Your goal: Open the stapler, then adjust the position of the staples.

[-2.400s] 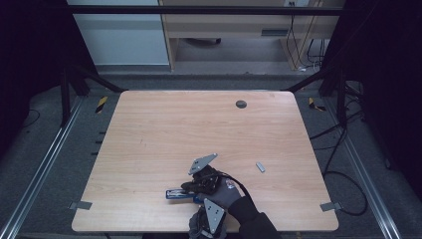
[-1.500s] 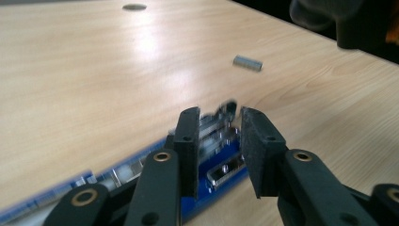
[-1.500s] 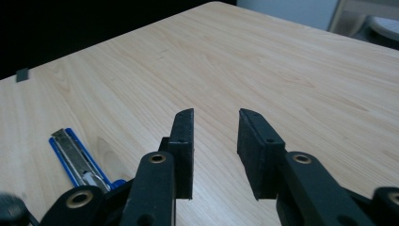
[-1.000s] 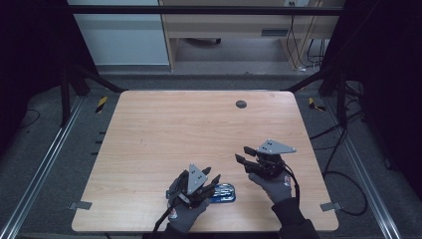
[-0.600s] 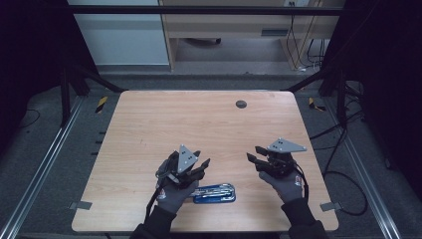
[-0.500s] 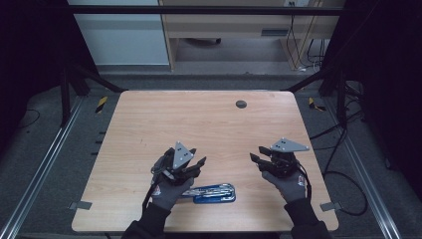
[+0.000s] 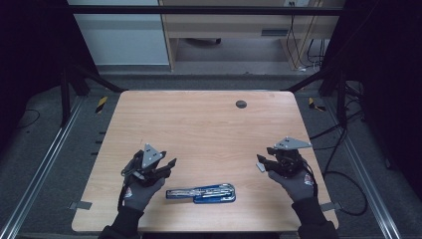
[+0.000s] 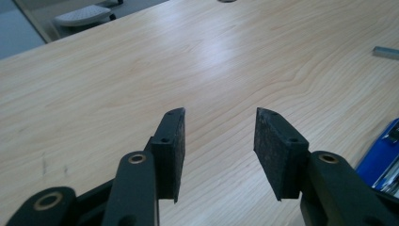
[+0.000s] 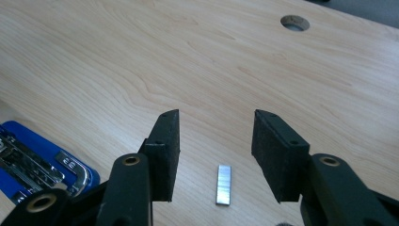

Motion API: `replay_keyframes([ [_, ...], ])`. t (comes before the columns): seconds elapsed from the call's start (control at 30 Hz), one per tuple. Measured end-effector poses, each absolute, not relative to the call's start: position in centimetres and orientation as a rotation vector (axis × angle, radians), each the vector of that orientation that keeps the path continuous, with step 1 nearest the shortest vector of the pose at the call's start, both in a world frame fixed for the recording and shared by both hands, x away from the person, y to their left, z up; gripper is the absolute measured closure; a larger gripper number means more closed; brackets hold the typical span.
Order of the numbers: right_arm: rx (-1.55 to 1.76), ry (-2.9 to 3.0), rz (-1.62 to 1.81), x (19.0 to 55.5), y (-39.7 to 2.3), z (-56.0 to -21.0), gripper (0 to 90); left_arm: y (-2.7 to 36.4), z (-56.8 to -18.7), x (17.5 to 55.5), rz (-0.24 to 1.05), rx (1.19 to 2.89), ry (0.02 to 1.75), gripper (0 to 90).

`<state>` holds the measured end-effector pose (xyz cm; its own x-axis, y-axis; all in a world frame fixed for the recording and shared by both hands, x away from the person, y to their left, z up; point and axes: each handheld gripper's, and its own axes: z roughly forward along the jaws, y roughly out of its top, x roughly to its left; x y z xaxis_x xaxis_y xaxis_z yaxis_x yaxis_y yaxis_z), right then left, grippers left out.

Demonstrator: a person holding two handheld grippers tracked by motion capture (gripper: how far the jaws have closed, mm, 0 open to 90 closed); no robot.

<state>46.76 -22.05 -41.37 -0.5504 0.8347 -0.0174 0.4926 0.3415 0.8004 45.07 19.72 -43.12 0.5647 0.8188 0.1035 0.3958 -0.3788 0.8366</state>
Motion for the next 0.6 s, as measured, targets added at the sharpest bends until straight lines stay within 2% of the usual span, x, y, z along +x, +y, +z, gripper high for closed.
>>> replay_keyframes([
  [0.4, 1.194, 2.221, 1.004, 47.3, -22.3, -41.6, 56.9, 24.1, -44.7, 43.9, 0.704, 2.012, 1.047, 53.7],
  [0.6, 1.208, 2.272, 0.912, 48.0, -21.9, -42.4, 65.4, 25.6, -45.2, 43.1, 0.721, 2.007, 1.074, 53.7],
])
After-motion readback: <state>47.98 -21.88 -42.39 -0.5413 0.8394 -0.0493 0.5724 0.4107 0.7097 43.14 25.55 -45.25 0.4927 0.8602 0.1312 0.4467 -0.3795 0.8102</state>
